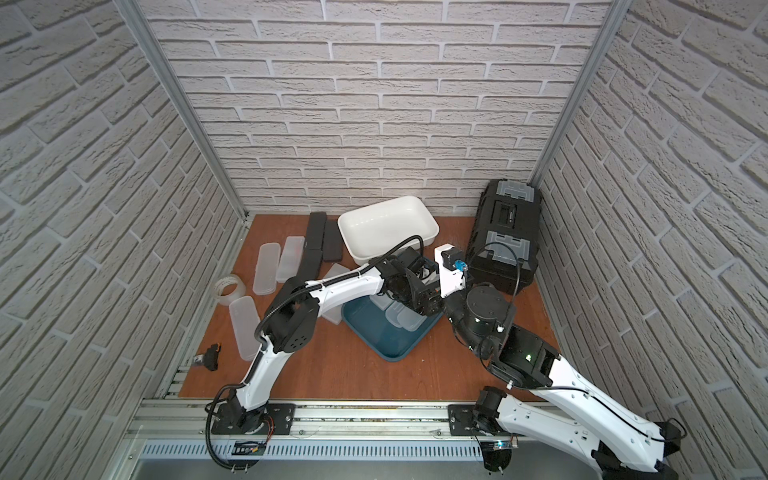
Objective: Place the pencil cases by color into the storage box
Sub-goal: Place the pencil case at the storage box.
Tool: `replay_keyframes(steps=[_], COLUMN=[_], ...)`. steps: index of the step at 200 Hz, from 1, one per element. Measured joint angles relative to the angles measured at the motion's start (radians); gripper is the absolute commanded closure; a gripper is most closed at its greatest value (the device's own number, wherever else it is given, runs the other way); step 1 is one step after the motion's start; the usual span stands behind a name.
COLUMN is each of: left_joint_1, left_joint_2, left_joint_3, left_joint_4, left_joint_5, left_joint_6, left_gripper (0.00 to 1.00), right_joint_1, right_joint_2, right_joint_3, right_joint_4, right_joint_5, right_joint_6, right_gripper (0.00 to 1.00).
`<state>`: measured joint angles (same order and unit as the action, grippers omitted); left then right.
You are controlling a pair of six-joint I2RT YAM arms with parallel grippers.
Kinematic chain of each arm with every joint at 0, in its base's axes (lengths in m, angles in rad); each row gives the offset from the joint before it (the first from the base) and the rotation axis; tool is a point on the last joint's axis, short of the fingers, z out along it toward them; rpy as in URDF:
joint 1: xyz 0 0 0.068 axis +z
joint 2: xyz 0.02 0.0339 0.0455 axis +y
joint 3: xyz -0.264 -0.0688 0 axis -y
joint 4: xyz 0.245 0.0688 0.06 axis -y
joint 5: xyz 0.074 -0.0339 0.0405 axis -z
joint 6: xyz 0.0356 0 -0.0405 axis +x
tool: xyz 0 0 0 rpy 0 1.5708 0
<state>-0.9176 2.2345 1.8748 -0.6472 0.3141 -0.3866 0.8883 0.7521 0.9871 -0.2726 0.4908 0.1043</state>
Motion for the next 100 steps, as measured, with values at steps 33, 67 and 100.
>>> replay_keyframes(steps=[33,67,100], left_joint_1=[0.025,0.068,0.105], left_joint_2=[-0.053,-0.07,-0.069], left_joint_3=[0.005,0.005,0.004], left_joint_4=[-0.069,-0.105,-0.119], left_joint_5=[-0.11,-0.229,-0.333], left_joint_6=[0.063,0.122,0.162], left_gripper=[0.24,0.24,0.22], right_joint_1=[0.0,0.0,0.0], right_joint_2=[0.003,0.003,0.003], right_joint_3=[0.0,0.0,0.0], right_joint_4=[0.0,0.0,0.0], right_joint_5=[-0.003,-0.017,-0.032], right_joint_6=[0.007,0.014,0.017], right_gripper=[0.17,0.17,0.17])
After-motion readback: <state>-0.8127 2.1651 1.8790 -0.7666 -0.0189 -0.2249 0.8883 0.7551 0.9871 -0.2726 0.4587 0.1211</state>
